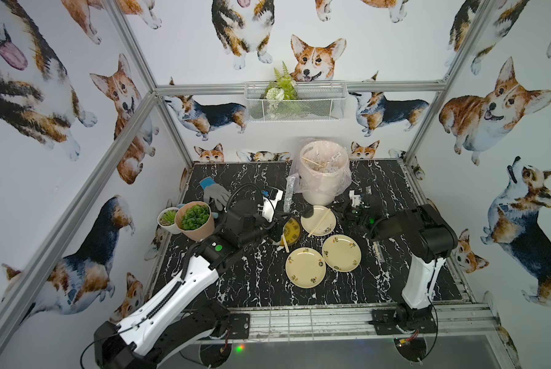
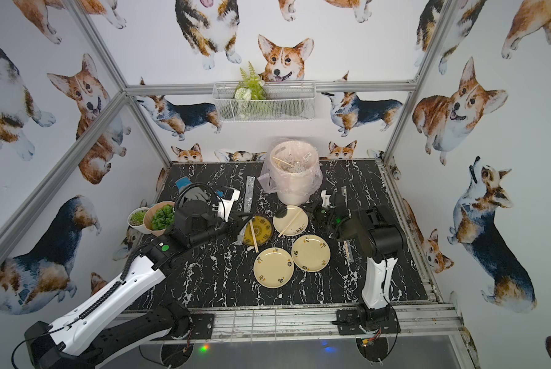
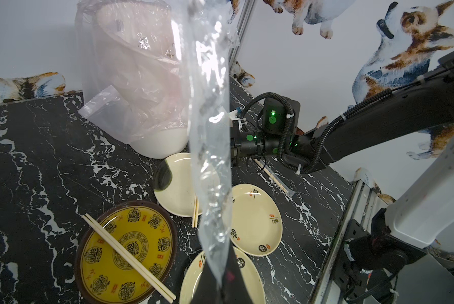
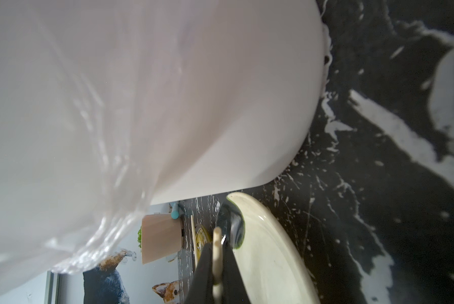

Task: Remove the packaging of disposable chopsticks
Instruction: Place the disposable chopsticks on the plate.

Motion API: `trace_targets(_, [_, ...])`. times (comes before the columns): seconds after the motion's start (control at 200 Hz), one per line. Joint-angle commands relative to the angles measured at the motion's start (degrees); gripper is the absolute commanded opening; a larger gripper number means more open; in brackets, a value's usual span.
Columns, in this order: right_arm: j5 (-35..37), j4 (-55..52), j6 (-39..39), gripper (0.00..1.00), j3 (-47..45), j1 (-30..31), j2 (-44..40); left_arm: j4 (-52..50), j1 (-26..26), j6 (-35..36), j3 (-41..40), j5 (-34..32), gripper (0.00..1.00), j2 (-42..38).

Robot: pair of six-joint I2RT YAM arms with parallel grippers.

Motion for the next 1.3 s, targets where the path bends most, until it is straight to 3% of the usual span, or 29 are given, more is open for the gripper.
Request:
trace_targets(0.0, [0.4, -1.6, -1.1, 0.00, 1.0, 0.0, 0.8, -0.1, 0.0, 0.8, 0.1, -0.3, 0.00, 0.0])
trace_targets(0.956, [0.0, -6.3, -3.9, 0.02, 2.9, 0.0, 2.4, -0.3, 0.1, 1.3, -0.7, -1.0, 0.00, -1.1])
trace_targets(1.291, [0.1, -7.1, -3.9, 0.08, 3.5, 0.0, 2.2, -0.6, 0.1, 1.3, -0.7, -1.1, 0.00, -1.6])
